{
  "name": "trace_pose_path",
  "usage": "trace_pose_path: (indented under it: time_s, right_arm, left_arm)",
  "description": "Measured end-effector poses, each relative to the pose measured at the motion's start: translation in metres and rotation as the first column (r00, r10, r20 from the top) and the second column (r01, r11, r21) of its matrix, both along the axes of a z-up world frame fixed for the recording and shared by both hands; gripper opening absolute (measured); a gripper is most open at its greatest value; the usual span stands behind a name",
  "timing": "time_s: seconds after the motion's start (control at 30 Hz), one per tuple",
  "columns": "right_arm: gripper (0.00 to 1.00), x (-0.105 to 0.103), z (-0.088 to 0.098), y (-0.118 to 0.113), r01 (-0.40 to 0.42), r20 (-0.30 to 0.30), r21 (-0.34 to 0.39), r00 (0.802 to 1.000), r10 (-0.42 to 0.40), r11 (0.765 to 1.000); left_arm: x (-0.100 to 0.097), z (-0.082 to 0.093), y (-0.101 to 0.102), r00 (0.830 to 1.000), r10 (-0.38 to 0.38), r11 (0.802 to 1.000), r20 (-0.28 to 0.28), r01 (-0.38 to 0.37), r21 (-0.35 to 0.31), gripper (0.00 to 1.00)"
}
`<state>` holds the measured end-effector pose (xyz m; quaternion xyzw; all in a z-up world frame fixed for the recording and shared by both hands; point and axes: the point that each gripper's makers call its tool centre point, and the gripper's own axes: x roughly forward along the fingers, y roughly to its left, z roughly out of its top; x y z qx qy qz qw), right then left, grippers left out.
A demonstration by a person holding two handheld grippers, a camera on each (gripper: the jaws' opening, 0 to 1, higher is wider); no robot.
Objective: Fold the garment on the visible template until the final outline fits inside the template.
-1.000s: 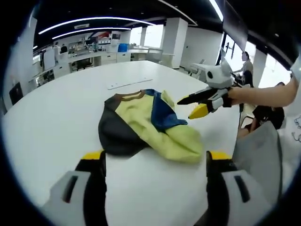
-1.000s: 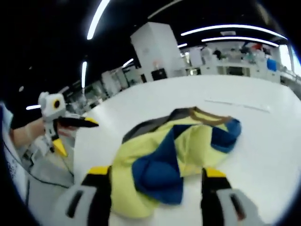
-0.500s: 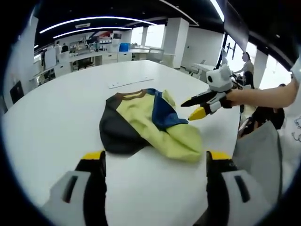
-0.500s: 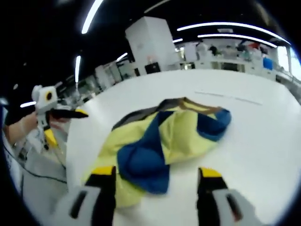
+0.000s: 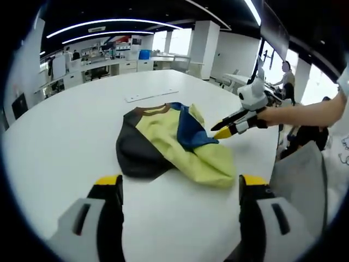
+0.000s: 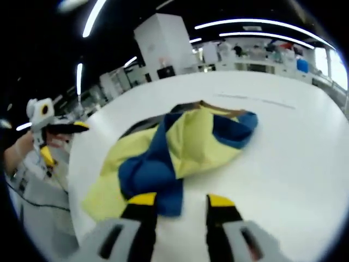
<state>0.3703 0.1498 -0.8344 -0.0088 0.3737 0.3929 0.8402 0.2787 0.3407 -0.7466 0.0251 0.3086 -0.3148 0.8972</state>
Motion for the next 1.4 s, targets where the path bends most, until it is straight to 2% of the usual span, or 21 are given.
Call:
trace_pose_path:
  time_s: [0.13, 0.23, 0.33, 0.5, 0.57, 0.63, 0.8, 1.0, 1.1, 1.4]
  right_arm:
    - [0.24, -0.002, -0.010, 0.006, -0.016, -0.018, -0.018, 1.000, 0.015, 1.000]
    - [0.17, -0.001, -0.004, 0.008, -0.008, -0.014, -0.011, 1.000, 0.008, 1.000]
    - [0.12, -0.008, -0.002, 0.014, -0.035, -0.021, -0.010, 0.999, 0.034, 0.999]
    - [0.04, -0.016, -0.002, 0.015, -0.075, 0.028, -0.081, 0.997, 0.078, 0.994]
    - [0.01, -0.013, -0.003, 0.015, -0.076, 0.033, -0.082, 0.996, 0.079, 0.994]
    - [0.00, -0.013, -0.004, 0.014, -0.046, 0.017, -0.074, 0.999, 0.048, 0.996]
    - [0.00, -0.015, -0.002, 0.012, -0.046, 0.024, -0.077, 0.999, 0.048, 0.996]
    - [0.00, -0.010, 0.015, -0.007, -0.004, 0.061, -0.056, 0.998, 0.008, 0.998]
    - [0.00, -0.004, 0.019, -0.028, 0.033, 0.069, -0.050, 0.997, -0.029, 0.998]
    - [0.00, -0.007, 0.030, -0.088, 0.164, 0.075, -0.028, 0.984, -0.161, 0.986]
  left_arm:
    - [0.000, 0.000, -0.001, 1.000, 0.003, 1.000, -0.002, -0.003, -0.004, 0.85]
    - [0.000, 0.000, -0.002, 1.000, 0.005, 1.000, -0.003, -0.005, -0.009, 0.85]
    - [-0.001, 0.000, -0.002, 1.000, 0.004, 1.000, -0.005, -0.004, -0.009, 0.85]
    - [-0.002, -0.002, -0.003, 1.000, 0.000, 1.000, -0.010, 0.000, -0.010, 0.85]
    - [-0.003, -0.002, -0.004, 1.000, -0.004, 1.000, -0.011, 0.003, -0.008, 0.85]
    - [-0.003, -0.002, -0.005, 1.000, -0.004, 1.000, -0.010, 0.004, -0.009, 0.85]
    - [-0.001, -0.001, -0.006, 1.000, -0.002, 1.000, -0.004, 0.002, -0.011, 0.84]
    - [0.000, -0.001, -0.006, 1.000, -0.002, 1.000, -0.004, 0.002, -0.011, 0.84]
    - [0.000, -0.002, -0.008, 1.000, -0.003, 1.000, -0.006, 0.003, -0.012, 0.84]
    - [0.002, -0.006, -0.015, 1.000, -0.019, 1.000, -0.013, 0.019, -0.015, 0.84]
